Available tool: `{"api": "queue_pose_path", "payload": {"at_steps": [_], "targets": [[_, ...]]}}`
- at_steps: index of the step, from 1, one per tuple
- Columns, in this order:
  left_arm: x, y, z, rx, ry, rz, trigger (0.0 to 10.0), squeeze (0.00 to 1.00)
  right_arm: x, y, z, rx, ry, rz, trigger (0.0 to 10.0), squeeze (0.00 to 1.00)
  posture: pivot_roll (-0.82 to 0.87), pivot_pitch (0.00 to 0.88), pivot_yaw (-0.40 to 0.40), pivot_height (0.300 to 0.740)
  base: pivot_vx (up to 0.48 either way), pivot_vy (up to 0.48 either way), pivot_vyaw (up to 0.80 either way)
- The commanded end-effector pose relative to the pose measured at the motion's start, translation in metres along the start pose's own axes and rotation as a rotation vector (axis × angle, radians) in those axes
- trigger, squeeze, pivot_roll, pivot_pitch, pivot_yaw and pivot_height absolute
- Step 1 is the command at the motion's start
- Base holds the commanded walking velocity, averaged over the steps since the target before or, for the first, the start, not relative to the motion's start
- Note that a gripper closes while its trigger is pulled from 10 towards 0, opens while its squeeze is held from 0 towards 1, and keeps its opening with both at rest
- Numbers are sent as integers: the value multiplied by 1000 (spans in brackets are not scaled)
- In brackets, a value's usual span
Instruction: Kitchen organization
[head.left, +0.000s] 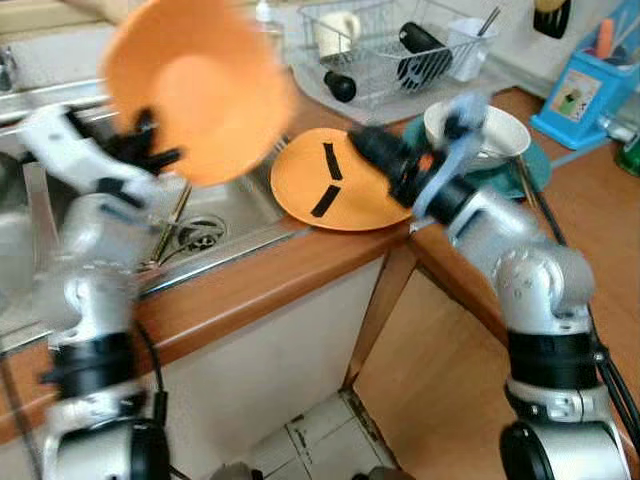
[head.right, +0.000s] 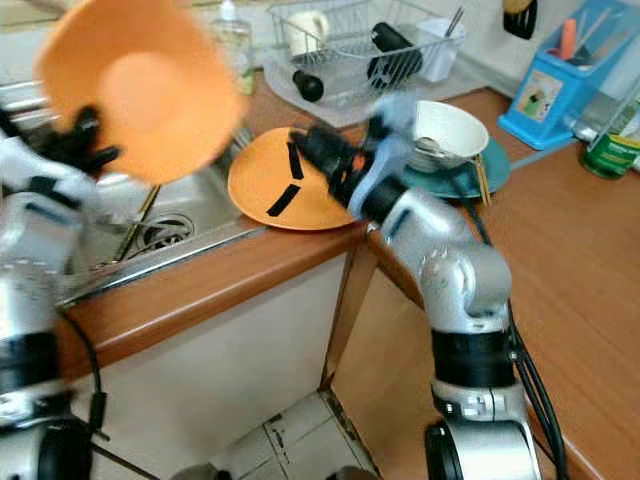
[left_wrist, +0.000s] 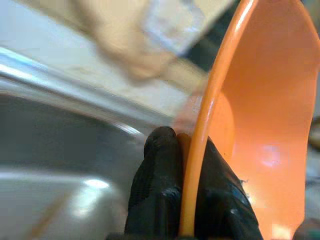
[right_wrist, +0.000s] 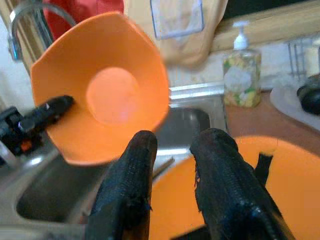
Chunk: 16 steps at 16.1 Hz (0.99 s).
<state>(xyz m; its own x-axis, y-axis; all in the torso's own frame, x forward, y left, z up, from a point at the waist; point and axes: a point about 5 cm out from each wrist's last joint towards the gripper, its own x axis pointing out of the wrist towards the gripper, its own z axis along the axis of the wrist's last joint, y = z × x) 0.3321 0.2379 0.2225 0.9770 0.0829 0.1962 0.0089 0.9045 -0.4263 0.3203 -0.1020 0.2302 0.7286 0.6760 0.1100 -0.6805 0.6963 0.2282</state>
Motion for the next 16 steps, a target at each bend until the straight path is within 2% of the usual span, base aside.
{"api": "queue_pose_path", "payload": {"at_steps": [1, 2, 3, 5, 7, 9, 12, 13, 15, 16], "targets": [[10, 4, 1, 200, 40, 18, 0, 0, -3, 12, -1, -139, 52, 63, 10000, 0, -129, 0, -14, 740, 0, 0, 0], [14, 12, -4, 324, 87, 42, 0, 0, -5, 18, -5, -220, 81, 102, 10000, 0, -129, 0, -16, 740, 0, 0, 0], [17, 15, -8, 395, 114, 42, 0, 0, -6, 22, -8, -255, 99, 121, 10000, 0, -129, 0, -16, 740, 0, 0, 0], [21, 19, -17, 468, 153, 36, 0, 0, -9, 26, -15, -308, 157, 141, 10000, 0, -133, 0, -14, 740, 0, 0, 0], [29, 21, -29, 523, 192, 23, 0, 0, -13, 28, -24, -374, 217, 157, 10000, 0, -141, 0, -12, 740, 0, 0, 0], [39, 15, -48, 591, 269, -35, 0, 0, -20, 27, -33, -409, 268, 159, 10000, 0, -152, 0, -6, 740, 0, 0, 0], [42, 11, -64, 589, 324, -63, 0, 0, -25, 27, -39, -420, 298, 157, 10000, 0, -163, 0, 2, 740, 0, 0, 0], [40, 11, -73, 613, 361, -78, 980, 0, -27, 27, -42, -427, 312, 154, 10000, 0, -166, 0, 5, 740, 0, 0, 0], [38, 11, -82, 632, 399, -95, 1608, 0, -29, 27, -44, -432, 323, 150, 10000, 0, -169, 0, 7, 740, 0, 0, 0], [38, 11, -86, 645, 414, -105, 2549, 0, -30, 26, -44, -435, 327, 146, 10000, 0, -174, 0, 11, 740, 0, 0, 0]]}}
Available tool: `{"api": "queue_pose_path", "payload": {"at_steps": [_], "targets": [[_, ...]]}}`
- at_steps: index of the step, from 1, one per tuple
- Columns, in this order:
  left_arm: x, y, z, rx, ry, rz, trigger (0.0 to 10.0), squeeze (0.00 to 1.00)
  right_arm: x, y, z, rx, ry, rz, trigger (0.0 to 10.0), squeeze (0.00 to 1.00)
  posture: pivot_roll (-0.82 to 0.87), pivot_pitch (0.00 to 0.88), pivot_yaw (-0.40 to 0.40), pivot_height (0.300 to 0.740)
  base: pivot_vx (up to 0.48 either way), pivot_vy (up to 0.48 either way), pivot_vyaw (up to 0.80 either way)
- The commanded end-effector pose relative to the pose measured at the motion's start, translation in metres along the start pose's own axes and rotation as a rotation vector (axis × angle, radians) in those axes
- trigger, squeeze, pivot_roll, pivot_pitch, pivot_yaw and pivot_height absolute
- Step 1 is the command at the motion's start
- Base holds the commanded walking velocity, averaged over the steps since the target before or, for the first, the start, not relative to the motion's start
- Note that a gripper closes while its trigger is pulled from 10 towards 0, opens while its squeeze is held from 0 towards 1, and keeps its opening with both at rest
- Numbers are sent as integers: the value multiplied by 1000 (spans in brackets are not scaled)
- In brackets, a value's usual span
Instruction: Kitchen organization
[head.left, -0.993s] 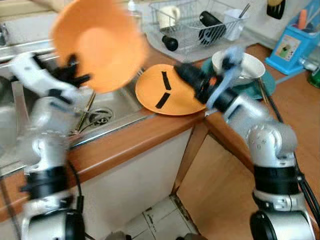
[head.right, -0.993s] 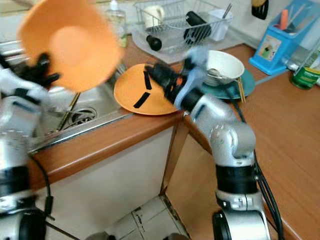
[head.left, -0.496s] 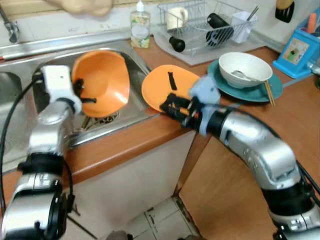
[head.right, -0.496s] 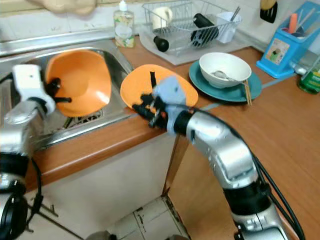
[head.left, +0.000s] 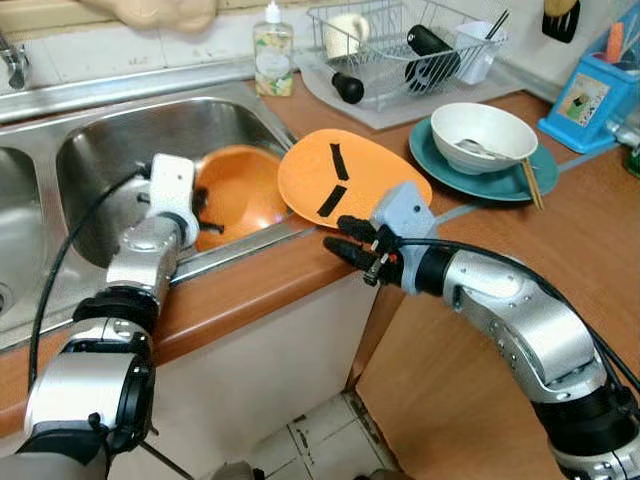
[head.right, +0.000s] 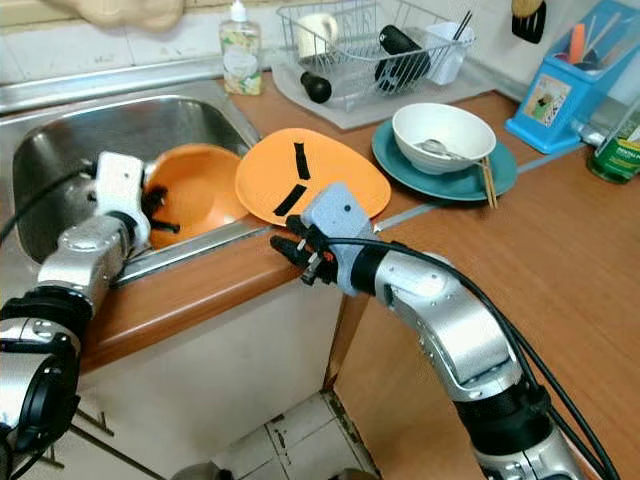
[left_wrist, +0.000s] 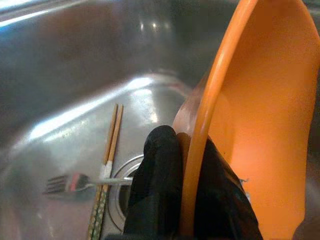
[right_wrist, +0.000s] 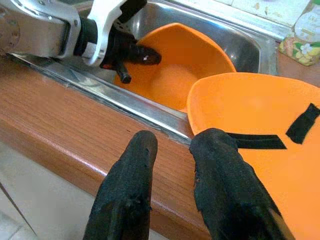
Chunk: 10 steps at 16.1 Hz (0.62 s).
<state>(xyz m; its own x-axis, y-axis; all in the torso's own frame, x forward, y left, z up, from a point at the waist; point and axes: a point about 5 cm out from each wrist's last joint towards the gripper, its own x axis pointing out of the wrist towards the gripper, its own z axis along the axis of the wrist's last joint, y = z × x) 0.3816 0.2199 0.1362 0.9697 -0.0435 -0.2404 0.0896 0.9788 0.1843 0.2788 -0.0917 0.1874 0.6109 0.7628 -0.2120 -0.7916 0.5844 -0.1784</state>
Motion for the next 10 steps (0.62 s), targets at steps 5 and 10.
{"api": "queue_pose_path", "payload": {"at_steps": [5, 10], "targets": [[5, -9, 5, 57, 6, -43, 10000, 0, -3, 1, -2, -20, 16, -3, 10000, 0, -173, 0, 5, 740, 0, 0, 0], [6, -12, 6, 68, 11, -71, 10000, 1000, -2, 0, -2, -28, 22, -6, 10000, 0, -175, 0, 3, 740, 0, 0, 0]]}}
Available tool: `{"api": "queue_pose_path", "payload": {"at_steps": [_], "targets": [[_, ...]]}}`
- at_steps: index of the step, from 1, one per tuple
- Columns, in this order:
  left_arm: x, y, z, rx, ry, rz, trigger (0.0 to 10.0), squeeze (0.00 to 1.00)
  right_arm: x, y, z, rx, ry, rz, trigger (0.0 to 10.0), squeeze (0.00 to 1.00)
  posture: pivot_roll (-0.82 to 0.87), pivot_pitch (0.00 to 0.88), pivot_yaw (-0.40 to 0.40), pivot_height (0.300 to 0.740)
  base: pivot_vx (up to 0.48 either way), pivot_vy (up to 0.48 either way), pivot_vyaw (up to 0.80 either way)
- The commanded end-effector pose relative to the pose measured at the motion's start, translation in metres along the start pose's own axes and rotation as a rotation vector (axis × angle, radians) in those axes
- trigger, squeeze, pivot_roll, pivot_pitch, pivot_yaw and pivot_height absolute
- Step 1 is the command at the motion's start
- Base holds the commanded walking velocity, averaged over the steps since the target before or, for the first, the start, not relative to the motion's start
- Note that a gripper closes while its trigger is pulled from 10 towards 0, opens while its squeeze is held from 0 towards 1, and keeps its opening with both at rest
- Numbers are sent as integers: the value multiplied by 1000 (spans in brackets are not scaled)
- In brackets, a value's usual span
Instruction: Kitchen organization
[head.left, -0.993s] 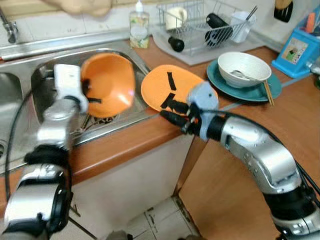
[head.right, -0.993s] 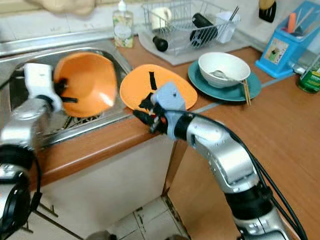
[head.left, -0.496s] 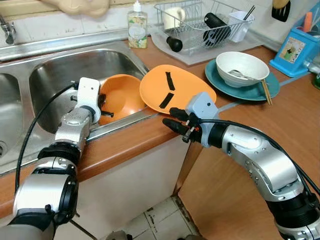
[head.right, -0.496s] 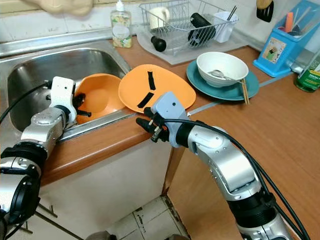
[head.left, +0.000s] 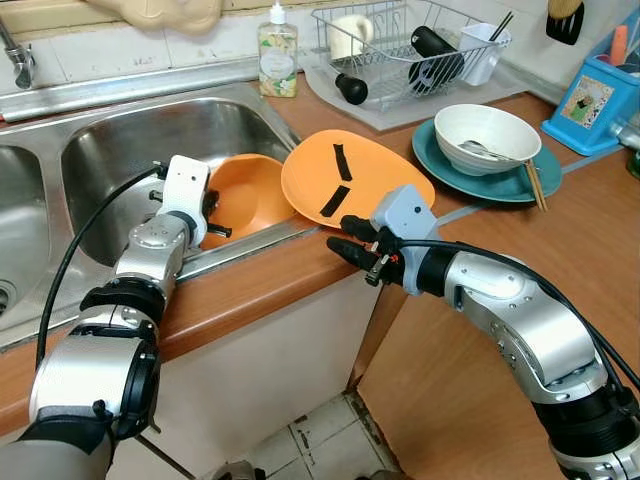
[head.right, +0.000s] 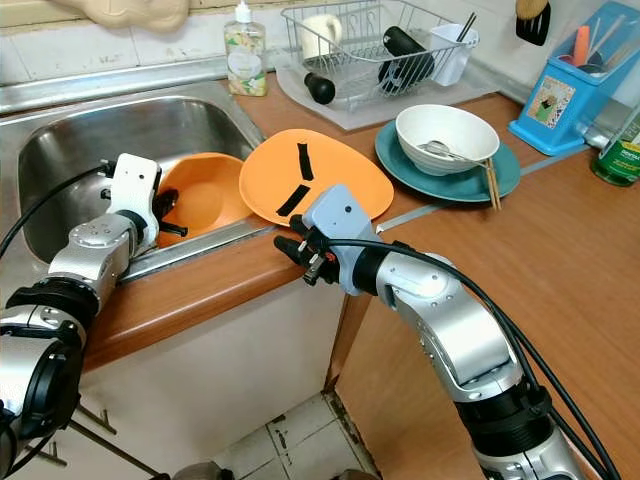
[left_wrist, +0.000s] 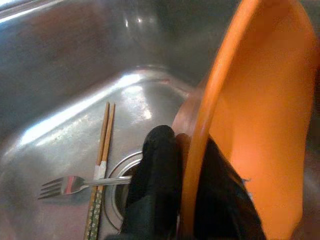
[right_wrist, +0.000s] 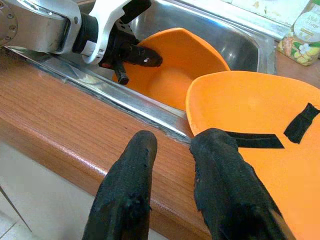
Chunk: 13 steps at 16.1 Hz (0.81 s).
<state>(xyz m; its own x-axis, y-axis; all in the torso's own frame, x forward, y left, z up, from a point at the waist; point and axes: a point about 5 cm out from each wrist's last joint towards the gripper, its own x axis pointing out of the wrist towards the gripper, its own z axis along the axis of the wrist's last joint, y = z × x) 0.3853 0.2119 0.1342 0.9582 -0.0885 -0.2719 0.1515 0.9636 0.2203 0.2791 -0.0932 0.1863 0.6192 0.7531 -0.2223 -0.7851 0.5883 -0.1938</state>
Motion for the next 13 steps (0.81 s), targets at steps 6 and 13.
{"api": "queue_pose_path", "payload": {"at_steps": [6, 13], "targets": [[2, -5, 7, 27, -19, -40, 10000, 1000, -2, 0, -1, -18, 15, -3, 10000, 0, -174, 0, 3, 740, 0, 0, 0], [-5, 12, 2, 73, -57, 2, 10000, 1000, -3, -16, -4, 8, 39, -109, 10000, 0, -169, 0, -5, 740, 0, 0, 0]]}}
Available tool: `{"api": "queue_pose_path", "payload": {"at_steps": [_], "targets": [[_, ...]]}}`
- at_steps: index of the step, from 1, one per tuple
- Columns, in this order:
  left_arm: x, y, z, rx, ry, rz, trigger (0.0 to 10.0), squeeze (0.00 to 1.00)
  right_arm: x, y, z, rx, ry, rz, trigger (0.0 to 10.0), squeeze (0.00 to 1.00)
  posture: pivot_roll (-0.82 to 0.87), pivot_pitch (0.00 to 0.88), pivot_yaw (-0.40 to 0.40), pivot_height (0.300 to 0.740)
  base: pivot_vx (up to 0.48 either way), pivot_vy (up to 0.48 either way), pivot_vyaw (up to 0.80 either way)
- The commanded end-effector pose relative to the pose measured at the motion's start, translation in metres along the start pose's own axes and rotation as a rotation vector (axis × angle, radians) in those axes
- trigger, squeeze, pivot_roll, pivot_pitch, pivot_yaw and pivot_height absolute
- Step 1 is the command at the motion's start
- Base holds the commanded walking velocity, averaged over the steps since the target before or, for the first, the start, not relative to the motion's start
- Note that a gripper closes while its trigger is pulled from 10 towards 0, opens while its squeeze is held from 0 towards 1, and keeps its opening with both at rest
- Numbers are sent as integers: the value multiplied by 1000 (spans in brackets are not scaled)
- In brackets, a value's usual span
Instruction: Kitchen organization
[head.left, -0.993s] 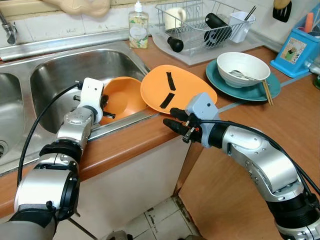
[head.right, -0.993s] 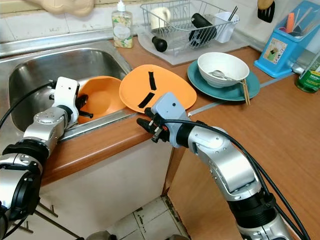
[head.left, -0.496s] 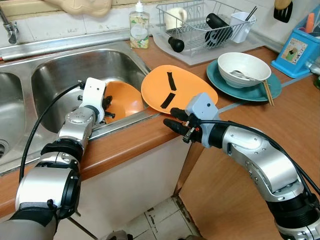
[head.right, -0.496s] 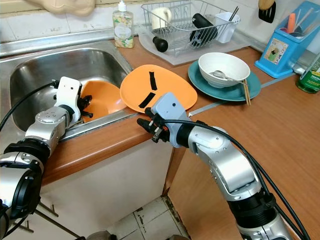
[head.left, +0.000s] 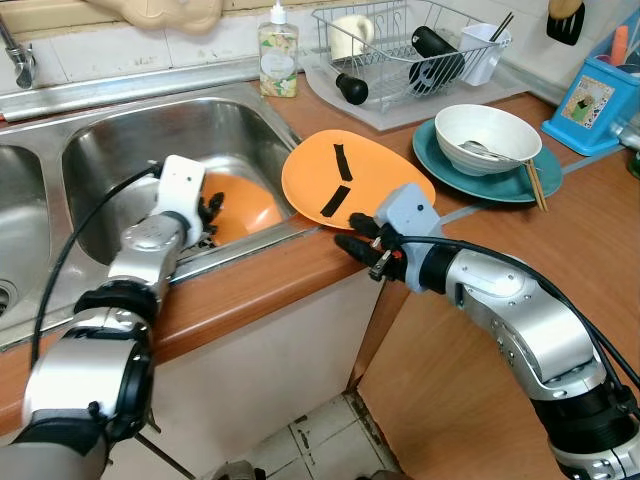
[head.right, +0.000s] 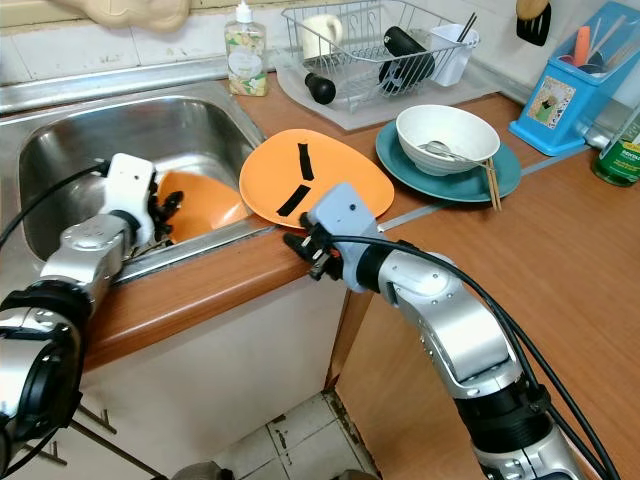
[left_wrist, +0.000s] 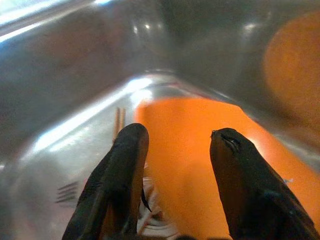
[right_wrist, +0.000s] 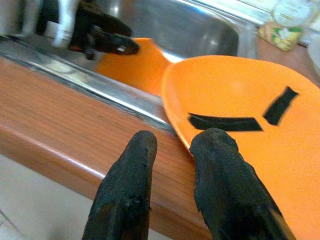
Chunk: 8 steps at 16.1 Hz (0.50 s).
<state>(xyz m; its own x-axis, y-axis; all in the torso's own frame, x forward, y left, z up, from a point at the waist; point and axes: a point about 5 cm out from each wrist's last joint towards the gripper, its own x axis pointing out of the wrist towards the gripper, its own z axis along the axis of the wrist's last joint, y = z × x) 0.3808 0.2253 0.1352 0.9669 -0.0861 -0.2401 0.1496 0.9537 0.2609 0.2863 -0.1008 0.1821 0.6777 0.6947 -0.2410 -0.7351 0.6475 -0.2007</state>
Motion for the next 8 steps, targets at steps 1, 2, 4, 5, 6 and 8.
{"api": "queue_pose_path", "payload": {"at_steps": [1, 2, 4, 5, 6, 8], "targets": [[0, 0, 6, 37, -30, -9, 10000, 1000, -2, -7, 2, -1, 5, -37, 10000, 0, -169, 0, -5, 740, 0, 0, 0], [-1, 2, 6, 50, -40, -10, 10000, 1000, -1, -9, 2, 1, 6, -44, 10000, 0, -166, 0, -9, 740, 0, 0, 0], [-3, 3, 8, 78, -69, -11, 10000, 1000, 0, -10, 3, 2, 4, -54, 10000, 0, -167, 0, -12, 740, 0, 0, 0], [-3, 4, 10, 73, -84, -7, 10000, 1000, 0, -10, 3, 3, 3, -59, 10000, 0, -167, 0, -12, 740, 0, 0, 0], [-4, 4, 11, 53, -101, -4, 10000, 1000, -1, -11, 3, 9, 5, -66, 10000, 0, -167, 0, -12, 740, 0, 0, 0], [-6, 4, 21, -190, -204, -10, 10000, 1000, -2, -15, 3, 28, 8, -106, 10000, 0, -168, 0, -13, 740, 0, 0, 0]]}}
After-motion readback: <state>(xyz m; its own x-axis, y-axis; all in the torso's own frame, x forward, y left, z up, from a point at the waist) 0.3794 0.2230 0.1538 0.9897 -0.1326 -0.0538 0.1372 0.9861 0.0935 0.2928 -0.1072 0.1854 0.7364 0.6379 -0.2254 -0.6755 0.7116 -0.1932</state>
